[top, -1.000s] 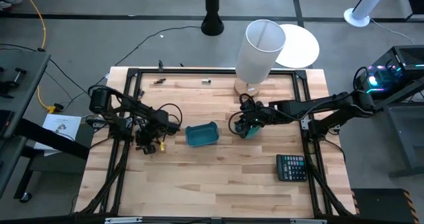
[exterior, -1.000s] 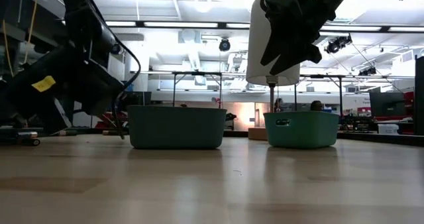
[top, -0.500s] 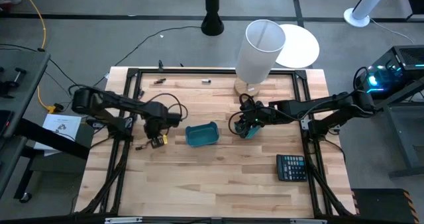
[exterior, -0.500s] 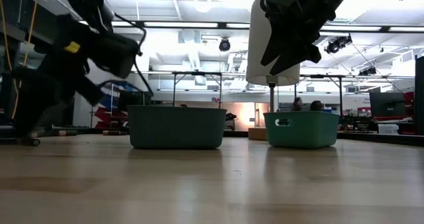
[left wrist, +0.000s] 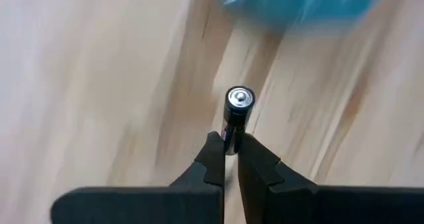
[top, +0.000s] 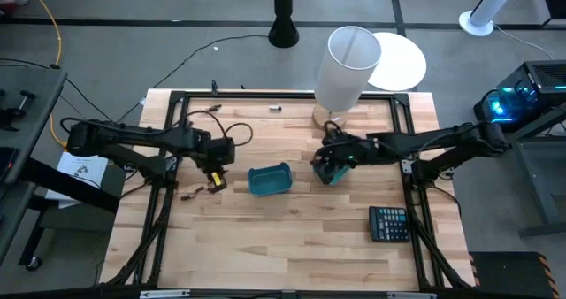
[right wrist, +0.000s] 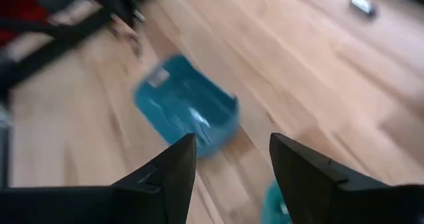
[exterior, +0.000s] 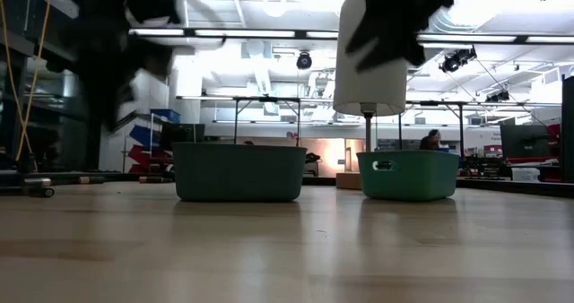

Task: Sort batteries
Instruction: Put the silver battery into the green bin

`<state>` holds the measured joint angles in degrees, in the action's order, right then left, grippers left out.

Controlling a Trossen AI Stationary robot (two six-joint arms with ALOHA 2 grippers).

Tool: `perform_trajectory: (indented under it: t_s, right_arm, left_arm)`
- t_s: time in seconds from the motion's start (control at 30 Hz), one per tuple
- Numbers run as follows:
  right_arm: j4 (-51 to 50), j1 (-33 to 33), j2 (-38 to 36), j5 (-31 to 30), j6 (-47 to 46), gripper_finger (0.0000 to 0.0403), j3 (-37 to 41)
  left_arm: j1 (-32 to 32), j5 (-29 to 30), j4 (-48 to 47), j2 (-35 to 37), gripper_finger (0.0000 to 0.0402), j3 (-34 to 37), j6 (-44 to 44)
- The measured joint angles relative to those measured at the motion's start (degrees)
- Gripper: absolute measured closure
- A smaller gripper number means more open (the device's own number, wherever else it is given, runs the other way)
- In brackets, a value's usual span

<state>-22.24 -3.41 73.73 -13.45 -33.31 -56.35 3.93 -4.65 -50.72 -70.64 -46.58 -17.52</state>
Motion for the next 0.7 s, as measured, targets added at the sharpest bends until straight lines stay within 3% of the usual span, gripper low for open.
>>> perform_trajectory:
  t_s: [0.23, 0.5, 0.7]
  right_arm:
    - [-0.5, -0.5, -7.2, -4.4, 1.4, 0.0228, -3.0]
    - [-0.5, -0.5, -12.5, -4.1, 0.8, 0.0231, -3.3]
    - [0.7, -0.5, -13.5, -5.4, 0.8, 0.0231, -3.3]
  left_arm:
    - [-0.8, 5.4, 15.2, -7.8, 0.0396, -11.3, 8.1]
    - [-0.3, 5.4, 31.8, -29.1, 0.0396, -28.4, 18.8]
    - [-0.3, 5.3, 37.2, -42.9, 0.0389, -40.7, 20.8]
